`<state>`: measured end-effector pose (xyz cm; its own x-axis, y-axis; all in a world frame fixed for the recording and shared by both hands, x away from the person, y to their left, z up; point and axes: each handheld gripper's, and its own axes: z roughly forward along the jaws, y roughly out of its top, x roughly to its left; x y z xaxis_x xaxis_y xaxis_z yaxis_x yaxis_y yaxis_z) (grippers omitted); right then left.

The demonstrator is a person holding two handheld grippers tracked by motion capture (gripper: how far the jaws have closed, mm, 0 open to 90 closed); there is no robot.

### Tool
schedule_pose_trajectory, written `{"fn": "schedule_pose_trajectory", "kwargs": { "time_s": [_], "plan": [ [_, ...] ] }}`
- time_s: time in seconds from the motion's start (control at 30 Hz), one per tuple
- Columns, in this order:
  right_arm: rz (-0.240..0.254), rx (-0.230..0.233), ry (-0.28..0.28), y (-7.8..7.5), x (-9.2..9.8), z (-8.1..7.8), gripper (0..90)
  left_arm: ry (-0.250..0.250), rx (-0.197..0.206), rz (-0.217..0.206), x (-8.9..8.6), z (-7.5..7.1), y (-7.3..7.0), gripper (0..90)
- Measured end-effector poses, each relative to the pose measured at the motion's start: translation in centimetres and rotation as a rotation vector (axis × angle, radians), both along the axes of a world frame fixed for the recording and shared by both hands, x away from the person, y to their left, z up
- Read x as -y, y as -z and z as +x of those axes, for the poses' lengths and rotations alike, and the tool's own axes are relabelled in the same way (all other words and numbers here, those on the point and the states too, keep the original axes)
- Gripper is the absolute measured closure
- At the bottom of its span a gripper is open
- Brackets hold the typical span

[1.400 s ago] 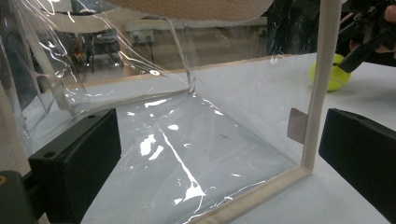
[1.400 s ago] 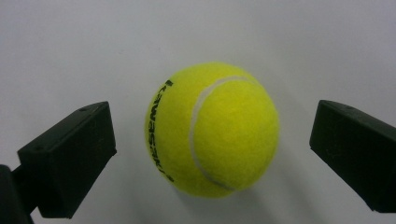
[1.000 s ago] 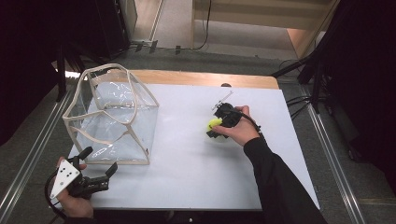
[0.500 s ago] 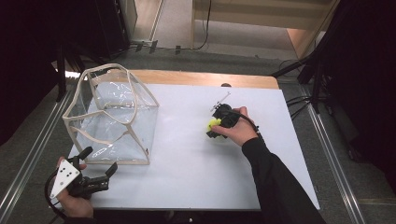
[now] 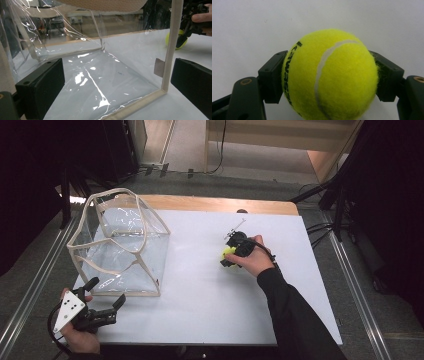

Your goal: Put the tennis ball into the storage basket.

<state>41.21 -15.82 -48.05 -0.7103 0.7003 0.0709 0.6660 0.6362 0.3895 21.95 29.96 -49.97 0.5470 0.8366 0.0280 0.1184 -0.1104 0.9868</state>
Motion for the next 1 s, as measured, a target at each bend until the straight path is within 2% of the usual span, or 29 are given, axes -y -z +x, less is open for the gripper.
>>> {"fn": "schedule_pose_trajectory", "kwargs": {
  "time_s": [0.27, 0.33, 0.53, 0.67, 0.7, 0.77, 1.0],
  "plan": [
    [-0.002, -0.004, -0.003, -0.1, 0.1, 0.0, 24.1, 0.000, 0.000, -0.004, 0.0, 0.0, 0.0, 0.0],
    [-0.022, 0.010, -0.010, -0.2, 0.0, 0.0, 24.1, 0.003, 0.004, -0.007, -0.1, 0.0, 0.0, 0.0],
    [-0.011, 0.017, -0.029, -0.7, -0.2, 0.0, 24.2, 0.003, 0.005, -0.005, -0.1, 0.0, 0.0, 0.0],
    [0.003, 0.013, -0.058, -0.9, -0.4, 0.0, 24.2, 0.003, 0.004, -0.007, -0.1, 0.0, 0.0, 0.0],
    [0.002, -0.001, -0.046, -1.0, -0.6, -0.1, 24.2, 0.002, 0.003, -0.007, -0.1, 0.0, 0.0, 0.0],
    [0.009, 0.002, -0.059, -1.0, -0.7, -0.1, 24.2, 0.003, 0.003, -0.005, -0.1, 0.0, 0.0, 0.0],
    [0.008, 0.001, -0.084, -1.4, -1.5, -0.3, 24.2, 0.003, 0.003, -0.005, -0.1, 0.0, 0.0, 0.0]
  ]
}}
